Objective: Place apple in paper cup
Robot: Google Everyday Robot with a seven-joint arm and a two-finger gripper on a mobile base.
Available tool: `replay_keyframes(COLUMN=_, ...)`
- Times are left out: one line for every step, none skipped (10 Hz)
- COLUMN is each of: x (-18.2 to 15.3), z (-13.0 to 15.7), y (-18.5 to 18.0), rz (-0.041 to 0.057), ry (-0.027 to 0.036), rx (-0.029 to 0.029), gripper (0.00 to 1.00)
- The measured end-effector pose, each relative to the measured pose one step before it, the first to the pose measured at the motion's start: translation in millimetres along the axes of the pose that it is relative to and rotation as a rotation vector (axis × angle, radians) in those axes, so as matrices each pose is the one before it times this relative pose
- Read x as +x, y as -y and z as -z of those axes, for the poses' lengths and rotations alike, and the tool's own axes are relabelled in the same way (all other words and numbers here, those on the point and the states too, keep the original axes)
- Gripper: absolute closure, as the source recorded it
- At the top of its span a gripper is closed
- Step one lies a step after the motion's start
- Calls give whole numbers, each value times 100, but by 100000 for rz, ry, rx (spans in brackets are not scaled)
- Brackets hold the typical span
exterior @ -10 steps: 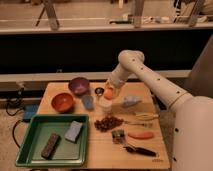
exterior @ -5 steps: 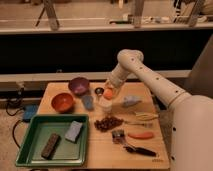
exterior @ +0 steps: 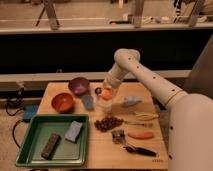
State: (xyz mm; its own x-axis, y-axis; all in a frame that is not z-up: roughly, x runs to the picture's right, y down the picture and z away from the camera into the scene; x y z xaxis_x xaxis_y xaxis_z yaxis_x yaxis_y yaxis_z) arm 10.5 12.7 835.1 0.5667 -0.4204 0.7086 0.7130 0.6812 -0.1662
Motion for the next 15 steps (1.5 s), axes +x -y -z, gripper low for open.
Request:
replay_keyframes(x=-113, z=-2, y=2, rz=533, ry=557, rx=-115, gripper=100)
replay_keyframes(x=-63, z=-25, y=-63, rz=396, ry=486, rx=-294, gripper=100)
replay_keyframes(x=-301, z=-128, y=162, rz=1566, ry=1244, rx=-810, gripper=96)
replay_keyframes(x=-214, z=-146, y=45, rz=1529, ry=920, rx=-1637, gripper=87)
replay_keyframes(x=-167, z=-135, y=146, rz=1065, ry=601, rx=-984, gripper=78)
replay_keyframes(x=-177, z=-55, y=79, rz=787, ry=629, rx=-982, gripper=67)
replay_keyframes(x=20, z=6, y=-11, rz=326, ry=245, rx=-407, gripper=57)
replay_keyframes(x=57, z=114, y=-119, rz=-59, ry=183, rx=-352, gripper=48)
replay_keyframes(x=128, z=150, y=-255, rz=-186, ry=62, rx=-462, gripper=36)
replay_keyframes(x=137, z=155, y=-104, rz=-118, ry=-164, rx=58, gripper=27)
replay_keyframes(x=43, z=253, y=66, rz=103, ry=-384, rx=323, gripper=21)
replay_keyframes(x=-22, z=269, y=109, rz=212, ry=-311, rx=426, gripper=20)
replay_keyframes(x=53, z=288, y=-53, rz=-52, ry=-284, rx=315, gripper=20)
replay_keyframes(x=11, z=166, y=-70, rz=-76, ry=55, rx=261, gripper=20)
replay_keyframes(x=25, z=202, y=-41, rz=-85, ry=93, rx=288, gripper=20)
